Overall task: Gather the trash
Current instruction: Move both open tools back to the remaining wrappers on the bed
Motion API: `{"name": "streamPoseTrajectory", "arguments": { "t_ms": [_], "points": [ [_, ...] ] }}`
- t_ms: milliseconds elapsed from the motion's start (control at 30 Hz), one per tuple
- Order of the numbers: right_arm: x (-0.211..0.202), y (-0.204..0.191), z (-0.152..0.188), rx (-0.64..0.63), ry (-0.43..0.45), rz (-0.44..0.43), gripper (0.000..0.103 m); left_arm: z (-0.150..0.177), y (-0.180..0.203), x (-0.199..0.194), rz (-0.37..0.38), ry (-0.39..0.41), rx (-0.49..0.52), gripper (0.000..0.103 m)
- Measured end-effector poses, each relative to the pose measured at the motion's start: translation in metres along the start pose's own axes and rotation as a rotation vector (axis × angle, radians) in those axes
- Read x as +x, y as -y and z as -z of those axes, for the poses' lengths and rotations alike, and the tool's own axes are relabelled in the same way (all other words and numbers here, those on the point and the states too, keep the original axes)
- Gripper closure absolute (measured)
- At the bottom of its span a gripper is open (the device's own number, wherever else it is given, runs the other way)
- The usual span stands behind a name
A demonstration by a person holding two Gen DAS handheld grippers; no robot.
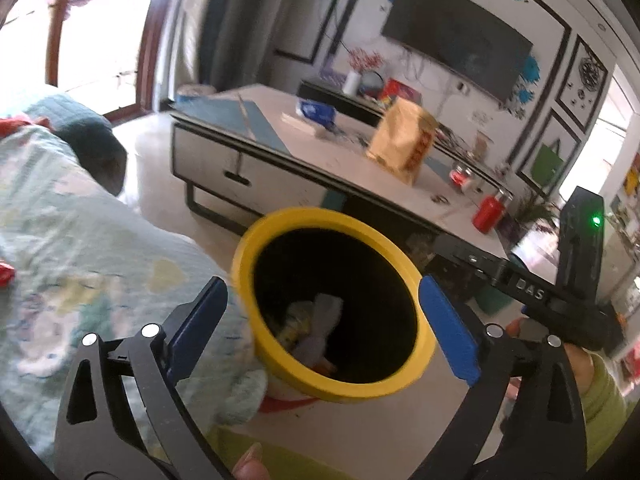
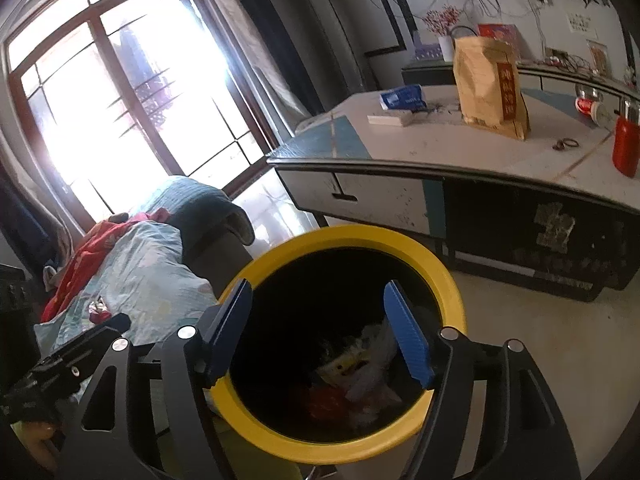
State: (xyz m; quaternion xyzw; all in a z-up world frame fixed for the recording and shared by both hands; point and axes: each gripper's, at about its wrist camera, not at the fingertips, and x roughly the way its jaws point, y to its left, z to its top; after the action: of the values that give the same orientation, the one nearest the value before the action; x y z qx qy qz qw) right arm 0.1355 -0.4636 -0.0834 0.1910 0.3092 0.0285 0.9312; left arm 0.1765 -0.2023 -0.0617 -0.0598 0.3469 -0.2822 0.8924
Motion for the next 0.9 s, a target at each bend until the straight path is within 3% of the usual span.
{"name": "streamPoseTrajectory", "arguments": {
  "t_ms": [500,900],
  "points": [
    [-0.016,-0.071,0.001,-0.164,0.051,-0.086,0.035,-0.006,-0.045,-0.079,-0.191,0.211,-0.092,0.011],
    [-0.019,-0.128,0.015,-0.276,0.039,-0.152,0.035,0.001,-0.078,-0.128,-0.29,0.286,-0.149,0.011]
  ]
}}
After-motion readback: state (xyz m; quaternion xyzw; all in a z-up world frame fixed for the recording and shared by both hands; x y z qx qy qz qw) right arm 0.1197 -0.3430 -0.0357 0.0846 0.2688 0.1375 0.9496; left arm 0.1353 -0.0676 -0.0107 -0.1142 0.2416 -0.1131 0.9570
